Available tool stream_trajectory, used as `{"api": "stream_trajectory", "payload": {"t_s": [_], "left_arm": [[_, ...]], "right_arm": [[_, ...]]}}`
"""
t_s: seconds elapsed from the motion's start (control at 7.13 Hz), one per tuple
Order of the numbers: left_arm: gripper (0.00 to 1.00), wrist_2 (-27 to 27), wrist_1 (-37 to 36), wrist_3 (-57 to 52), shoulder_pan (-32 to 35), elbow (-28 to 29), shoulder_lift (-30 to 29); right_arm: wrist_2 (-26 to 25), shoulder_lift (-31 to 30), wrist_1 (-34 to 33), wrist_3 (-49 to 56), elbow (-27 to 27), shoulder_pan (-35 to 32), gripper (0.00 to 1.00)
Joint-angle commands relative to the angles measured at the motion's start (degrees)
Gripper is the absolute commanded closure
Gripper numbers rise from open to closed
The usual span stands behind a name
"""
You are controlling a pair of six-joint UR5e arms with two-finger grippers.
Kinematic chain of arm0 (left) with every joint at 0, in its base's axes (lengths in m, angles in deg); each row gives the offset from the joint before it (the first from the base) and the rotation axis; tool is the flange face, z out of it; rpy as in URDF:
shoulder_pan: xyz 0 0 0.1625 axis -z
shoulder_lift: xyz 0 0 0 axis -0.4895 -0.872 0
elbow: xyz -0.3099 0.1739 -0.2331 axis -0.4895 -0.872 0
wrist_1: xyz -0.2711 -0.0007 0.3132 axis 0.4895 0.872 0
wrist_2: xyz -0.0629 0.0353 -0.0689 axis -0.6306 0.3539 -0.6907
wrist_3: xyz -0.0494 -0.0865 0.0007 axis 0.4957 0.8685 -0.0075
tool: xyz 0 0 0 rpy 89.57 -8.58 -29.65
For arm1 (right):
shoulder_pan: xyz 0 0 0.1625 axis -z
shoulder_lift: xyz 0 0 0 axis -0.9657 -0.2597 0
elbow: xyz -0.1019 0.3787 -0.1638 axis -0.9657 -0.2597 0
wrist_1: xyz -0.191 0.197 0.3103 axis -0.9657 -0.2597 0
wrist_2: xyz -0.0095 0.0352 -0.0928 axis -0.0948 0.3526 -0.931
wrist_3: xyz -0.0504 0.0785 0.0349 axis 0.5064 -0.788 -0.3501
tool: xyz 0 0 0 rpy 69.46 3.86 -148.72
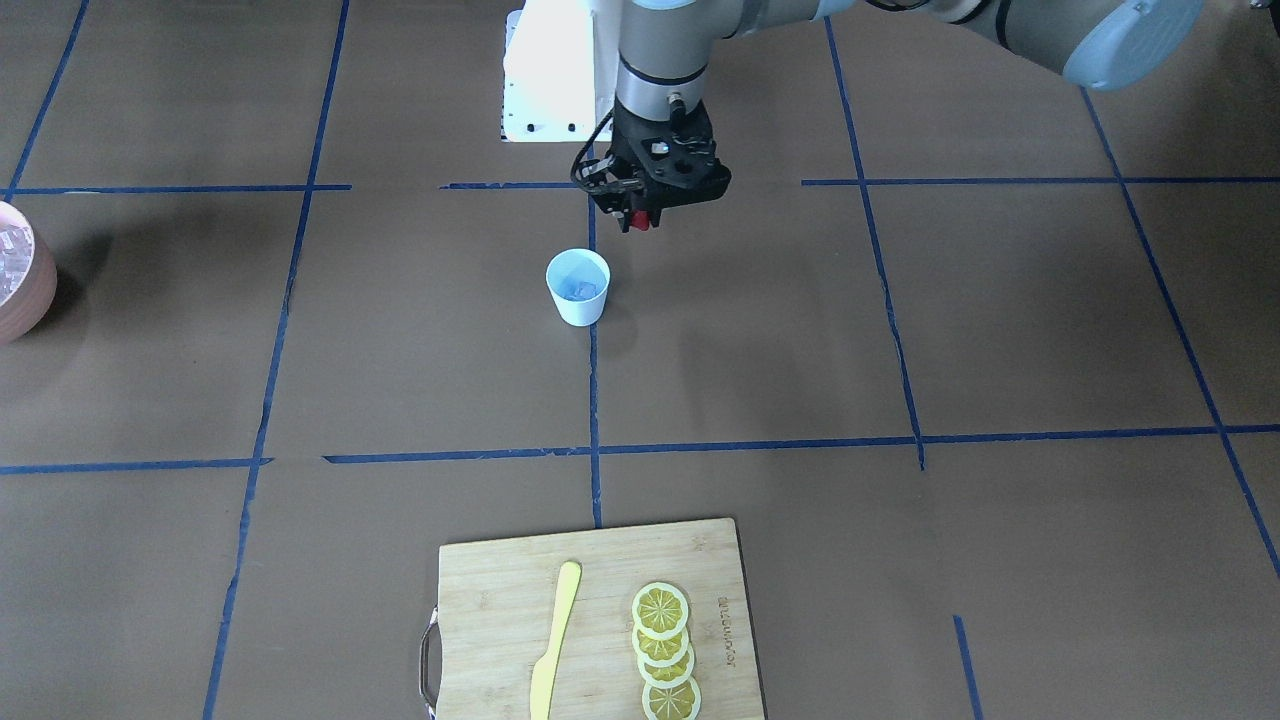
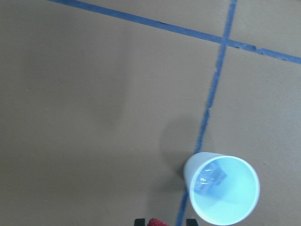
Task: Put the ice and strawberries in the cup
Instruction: 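Carry the strawberry over the blue cup with the left gripper and lower it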
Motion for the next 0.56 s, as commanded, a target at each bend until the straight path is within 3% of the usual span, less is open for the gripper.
{"api": "stream_trajectory", "payload": {"t_s": [0.0,0.42], "left_arm": [[1.0,0.83,7.03,0.41,-0.43,7.88,-2.36],[1.0,1.37,9.53,0.5,-1.04,11.87,-3.94]], "right_arm": [[0.15,-0.78,0.91,0.08,-0.16,-0.19,0.0],[0.41,-0.78,1.0,-0.01,-0.16,-0.19,0.0]]}}
